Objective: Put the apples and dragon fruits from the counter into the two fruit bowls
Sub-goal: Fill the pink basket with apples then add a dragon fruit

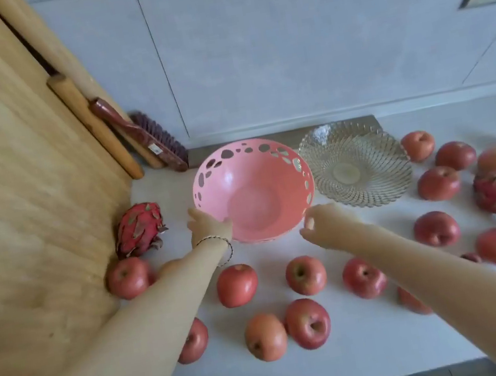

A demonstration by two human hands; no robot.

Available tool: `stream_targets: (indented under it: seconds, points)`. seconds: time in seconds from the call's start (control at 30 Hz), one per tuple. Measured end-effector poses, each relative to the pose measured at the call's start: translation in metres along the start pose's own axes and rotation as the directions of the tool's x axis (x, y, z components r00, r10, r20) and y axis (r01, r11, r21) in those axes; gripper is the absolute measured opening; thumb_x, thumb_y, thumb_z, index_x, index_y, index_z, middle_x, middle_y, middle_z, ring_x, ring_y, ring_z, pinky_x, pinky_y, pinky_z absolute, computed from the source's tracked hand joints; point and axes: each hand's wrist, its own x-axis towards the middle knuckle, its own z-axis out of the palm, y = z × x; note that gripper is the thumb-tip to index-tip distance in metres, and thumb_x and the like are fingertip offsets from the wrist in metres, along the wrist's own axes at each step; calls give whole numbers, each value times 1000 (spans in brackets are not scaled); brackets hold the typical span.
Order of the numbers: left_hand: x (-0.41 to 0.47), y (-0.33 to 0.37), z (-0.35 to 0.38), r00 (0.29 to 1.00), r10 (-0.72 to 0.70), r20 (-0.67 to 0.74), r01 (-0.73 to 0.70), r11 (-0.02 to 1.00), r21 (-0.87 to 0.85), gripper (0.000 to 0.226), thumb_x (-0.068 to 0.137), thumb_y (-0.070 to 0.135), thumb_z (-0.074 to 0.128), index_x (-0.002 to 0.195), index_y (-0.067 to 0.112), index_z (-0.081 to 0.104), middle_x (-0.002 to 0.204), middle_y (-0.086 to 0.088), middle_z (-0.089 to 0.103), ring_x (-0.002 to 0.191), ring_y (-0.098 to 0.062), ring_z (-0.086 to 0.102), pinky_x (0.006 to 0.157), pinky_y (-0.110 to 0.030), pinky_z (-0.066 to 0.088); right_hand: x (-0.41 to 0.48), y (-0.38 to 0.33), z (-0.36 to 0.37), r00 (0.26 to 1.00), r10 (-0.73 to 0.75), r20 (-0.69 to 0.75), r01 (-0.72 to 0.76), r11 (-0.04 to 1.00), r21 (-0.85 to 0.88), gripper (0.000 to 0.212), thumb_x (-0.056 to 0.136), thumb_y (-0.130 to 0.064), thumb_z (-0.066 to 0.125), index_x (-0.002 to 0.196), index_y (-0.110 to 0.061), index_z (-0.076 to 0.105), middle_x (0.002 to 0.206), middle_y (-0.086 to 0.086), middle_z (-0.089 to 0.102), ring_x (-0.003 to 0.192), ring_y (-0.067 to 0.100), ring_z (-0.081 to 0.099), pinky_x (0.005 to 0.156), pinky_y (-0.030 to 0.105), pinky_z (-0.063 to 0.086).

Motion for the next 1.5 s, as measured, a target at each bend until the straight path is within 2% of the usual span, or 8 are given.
stream_targets:
  seconds: [0.23,0.4,0.6,0.83,1.1,1.27,1.4,1.5]
  points:
    - [31,-14,8,998,31,48,-28,999,-45,67,87,5,46,141,7,5,129,-18,52,110,-37,55,92,-40,42,4,-9,66,920,342,189,-355,934,36,71,68,-61,59,119,-13,46,111,6,60,103,26,59,70,29,41]
    - [40,-19,9,997,58,54,-56,998,-39,73,86,1,41,143,11,-3,125,-15,54,101,-36,57,81,-37,43,10,-9,85,929,296,220,-329,935,133,64,59,-48,73,108,-15,48,109,4,58,94,24,57,67,28,43]
    - [39,-17,8,996,68,51,-66,997,-37,78,86,-3,38,144,15,-11,138,-9,46,111,-34,53,88,-35,40,-12,6,42,986,129,106,-155,940,303,41,47,-45,68,77,-26,48,61,-11,59,54,1,54,43,20,37]
    - [25,-28,12,997,37,74,-40,999,32,78,86,-1,37,144,18,-11,130,-15,53,84,-28,53,75,-33,39,40,-14,-29,990,-8,-143,66,911,406,74,48,-53,78,106,-24,41,95,-4,52,84,16,52,67,23,39]
    - [6,-39,-1,989,93,114,-97,995,31,59,90,21,48,138,12,16,128,-13,56,98,-32,61,74,-29,42,109,-60,33,991,-128,49,118,979,166,77,61,-33,78,125,-16,39,118,12,37,103,33,50,86,42,51]
    - [-14,-63,-3,932,113,344,-177,971,163,50,68,67,59,73,18,64,70,2,64,77,-18,64,64,-26,41,117,-57,51,996,-91,6,87,964,250,84,68,-34,75,135,-17,28,128,12,41,120,33,41,92,42,43]
    - [-19,-67,4,875,121,469,-290,906,308,67,53,68,69,108,33,54,111,11,60,106,-14,57,87,-30,48,102,-51,55,994,-76,82,56,971,232,93,76,-42,68,144,-19,10,145,15,20,133,37,23,105,51,31]
    - [-20,-70,12,883,74,464,-294,857,424,78,57,54,72,124,25,41,126,2,52,112,-21,54,92,-34,48,75,-43,45,986,-137,-95,154,967,203,76,79,-35,65,140,-15,25,138,16,27,127,36,26,106,44,28]
